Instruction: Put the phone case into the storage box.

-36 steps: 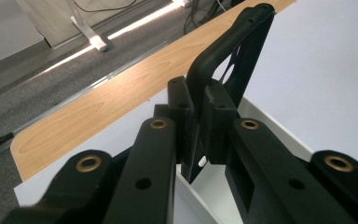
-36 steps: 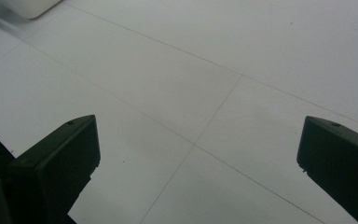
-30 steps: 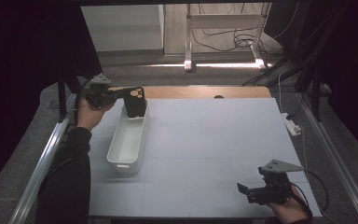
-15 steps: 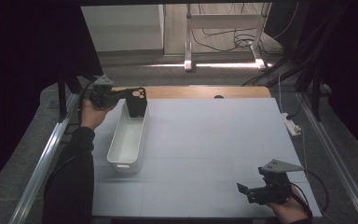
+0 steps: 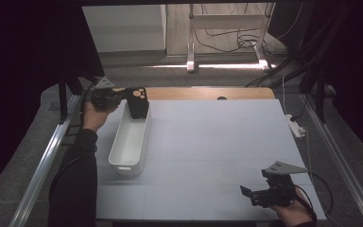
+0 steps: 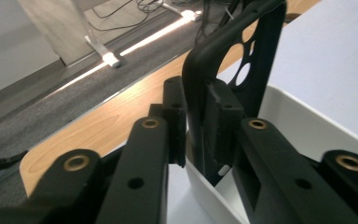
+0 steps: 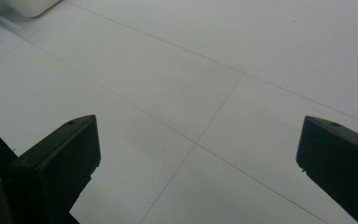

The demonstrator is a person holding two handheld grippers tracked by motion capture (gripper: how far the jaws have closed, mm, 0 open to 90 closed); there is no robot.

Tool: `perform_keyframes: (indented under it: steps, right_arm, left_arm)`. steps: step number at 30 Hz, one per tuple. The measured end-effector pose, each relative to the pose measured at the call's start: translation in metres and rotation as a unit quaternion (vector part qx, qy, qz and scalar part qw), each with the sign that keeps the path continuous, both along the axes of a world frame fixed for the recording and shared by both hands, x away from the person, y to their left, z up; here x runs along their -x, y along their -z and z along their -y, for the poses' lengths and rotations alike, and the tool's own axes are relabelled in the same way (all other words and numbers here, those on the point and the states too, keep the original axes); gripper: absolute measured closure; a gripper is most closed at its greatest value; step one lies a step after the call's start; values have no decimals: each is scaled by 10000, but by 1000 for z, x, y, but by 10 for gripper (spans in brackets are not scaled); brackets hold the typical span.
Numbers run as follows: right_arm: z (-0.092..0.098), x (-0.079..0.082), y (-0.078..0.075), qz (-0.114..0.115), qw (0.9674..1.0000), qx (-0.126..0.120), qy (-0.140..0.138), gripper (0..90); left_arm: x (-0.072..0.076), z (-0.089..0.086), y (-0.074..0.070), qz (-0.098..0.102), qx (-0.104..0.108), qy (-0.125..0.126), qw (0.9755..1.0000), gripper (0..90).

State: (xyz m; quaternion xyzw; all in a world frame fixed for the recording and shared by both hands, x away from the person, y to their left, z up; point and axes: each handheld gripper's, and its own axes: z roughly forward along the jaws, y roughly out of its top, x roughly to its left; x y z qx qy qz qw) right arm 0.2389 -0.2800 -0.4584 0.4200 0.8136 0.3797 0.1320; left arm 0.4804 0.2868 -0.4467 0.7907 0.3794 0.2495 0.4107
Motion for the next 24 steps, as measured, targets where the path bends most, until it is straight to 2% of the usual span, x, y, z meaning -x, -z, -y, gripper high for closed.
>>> perform_keyframes:
  steps: [8, 24]
  right_arm:
    - [0, 0, 0, -2, 10000, -2, -4, 0]
    - [0, 1, 0, 32, 10000, 14, -17, 0]
  left_arm:
    - [-2, 0, 5, -129, 125, -199, 9996, 743]
    - [4, -4, 4, -471, 426, -349, 9974, 642]
